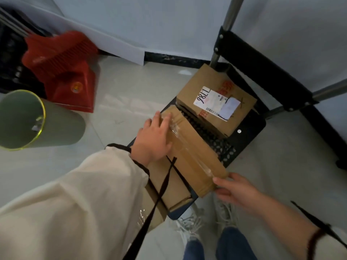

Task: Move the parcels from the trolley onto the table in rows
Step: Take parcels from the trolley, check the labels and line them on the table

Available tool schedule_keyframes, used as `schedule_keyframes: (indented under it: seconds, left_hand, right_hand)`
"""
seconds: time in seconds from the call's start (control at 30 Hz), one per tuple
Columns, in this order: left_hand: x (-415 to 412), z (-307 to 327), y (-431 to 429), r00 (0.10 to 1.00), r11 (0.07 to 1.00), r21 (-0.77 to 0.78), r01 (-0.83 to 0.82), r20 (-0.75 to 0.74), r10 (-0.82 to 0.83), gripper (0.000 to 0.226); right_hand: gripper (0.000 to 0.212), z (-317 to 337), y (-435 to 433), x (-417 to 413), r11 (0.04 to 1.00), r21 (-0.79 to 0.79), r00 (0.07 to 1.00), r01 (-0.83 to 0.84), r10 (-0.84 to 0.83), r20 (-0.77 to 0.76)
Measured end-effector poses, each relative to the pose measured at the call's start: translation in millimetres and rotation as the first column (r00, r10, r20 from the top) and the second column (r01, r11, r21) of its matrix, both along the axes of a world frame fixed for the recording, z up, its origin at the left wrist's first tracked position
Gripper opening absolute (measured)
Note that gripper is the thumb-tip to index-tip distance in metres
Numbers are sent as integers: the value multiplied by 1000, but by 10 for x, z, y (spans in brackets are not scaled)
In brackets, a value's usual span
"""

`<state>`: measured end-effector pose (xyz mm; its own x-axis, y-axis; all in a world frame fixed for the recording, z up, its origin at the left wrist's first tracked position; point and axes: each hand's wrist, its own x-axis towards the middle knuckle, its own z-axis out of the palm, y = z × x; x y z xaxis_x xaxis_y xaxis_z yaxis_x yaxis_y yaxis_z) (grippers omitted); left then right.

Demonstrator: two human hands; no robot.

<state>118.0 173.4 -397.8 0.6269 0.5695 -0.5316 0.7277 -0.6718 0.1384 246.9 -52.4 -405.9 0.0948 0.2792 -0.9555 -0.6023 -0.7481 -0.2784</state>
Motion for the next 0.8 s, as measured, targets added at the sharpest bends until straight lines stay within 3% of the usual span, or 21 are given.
schedule_keyframes:
  seconds: [0.23, 0.37, 0.6, 0.8]
  left_hand:
    - [-65, 375, -13, 998, 996, -90, -22, 52, 27, 93]
    - [-60, 1012, 74, 969, 995, -80, -65, 232, 82, 94]
    - [64, 2861, 310, 898, 994, 53, -94, 437, 62, 94]
    - [-61, 4758, 328, 716, 946, 235, -223, 698, -5, 86]
  right_hand:
    - [35, 389, 19, 69, 996, 2, 996, 94, -94, 12]
    - [36, 991, 58, 276, 994, 71, 993, 80, -86, 86]
    - [46, 2649, 542, 650, 967, 226, 928, 114, -185, 323]
    - [57, 4315, 758, 713, 889, 456, 852, 52, -277, 443]
